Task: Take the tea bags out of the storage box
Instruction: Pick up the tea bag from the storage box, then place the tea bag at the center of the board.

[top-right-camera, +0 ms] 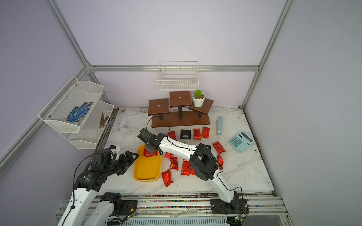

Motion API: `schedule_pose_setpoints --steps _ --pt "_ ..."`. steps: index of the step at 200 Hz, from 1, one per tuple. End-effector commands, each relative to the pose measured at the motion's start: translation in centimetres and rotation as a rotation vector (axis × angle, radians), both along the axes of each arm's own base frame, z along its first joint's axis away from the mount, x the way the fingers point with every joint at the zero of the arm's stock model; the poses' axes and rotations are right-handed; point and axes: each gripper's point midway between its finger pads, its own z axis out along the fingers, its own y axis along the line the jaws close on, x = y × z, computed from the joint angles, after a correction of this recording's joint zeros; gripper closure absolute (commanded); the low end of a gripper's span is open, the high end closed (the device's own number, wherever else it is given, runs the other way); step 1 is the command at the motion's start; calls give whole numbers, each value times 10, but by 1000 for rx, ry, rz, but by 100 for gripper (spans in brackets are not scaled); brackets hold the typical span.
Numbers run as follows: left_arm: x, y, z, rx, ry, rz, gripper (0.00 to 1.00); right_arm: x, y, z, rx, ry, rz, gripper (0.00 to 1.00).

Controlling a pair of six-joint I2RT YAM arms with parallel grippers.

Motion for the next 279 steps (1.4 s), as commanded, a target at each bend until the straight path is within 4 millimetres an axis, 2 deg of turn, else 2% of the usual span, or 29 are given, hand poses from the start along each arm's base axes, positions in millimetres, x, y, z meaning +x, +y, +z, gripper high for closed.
schedule_pose_setpoints --steps 1,81,117,140,158,176,191,221,250,279 --pt "1 -2 5 -24 -13 -3 21 -2 1 -4 -5 19 4 56" --pt "1 -3 4 -26 -10 -10 21 -10 1 -13 -6 68 -1 74" --pt "0 -5 4 -31 -7 -16 21 -14 2 -20 -4 95 1 88" --pt "0 -4 3 -28 -4 -15 21 -15 3 -23 1 111 -5 100" --pt "0 -4 2 -26 -3 -15 21 -17 2 -19 16 123 -12 100" --pt "0 -4 2 -27 -1 -16 21 -20 3 -7 51 137 -11 100" --pt "1 -5 3 -27 -1 -19 21 -23 3 12 103 145 -10 100" --pt "3 -7 8 -36 -13 -34 21 -24 -3 66 264 170 -11 100" --pt "2 -9 14 -45 -26 -40 21 -8 -23 113 438 193 -50 100" --pt "-3 -9 18 -53 -34 -39 21 12 -42 133 528 181 -92 100"
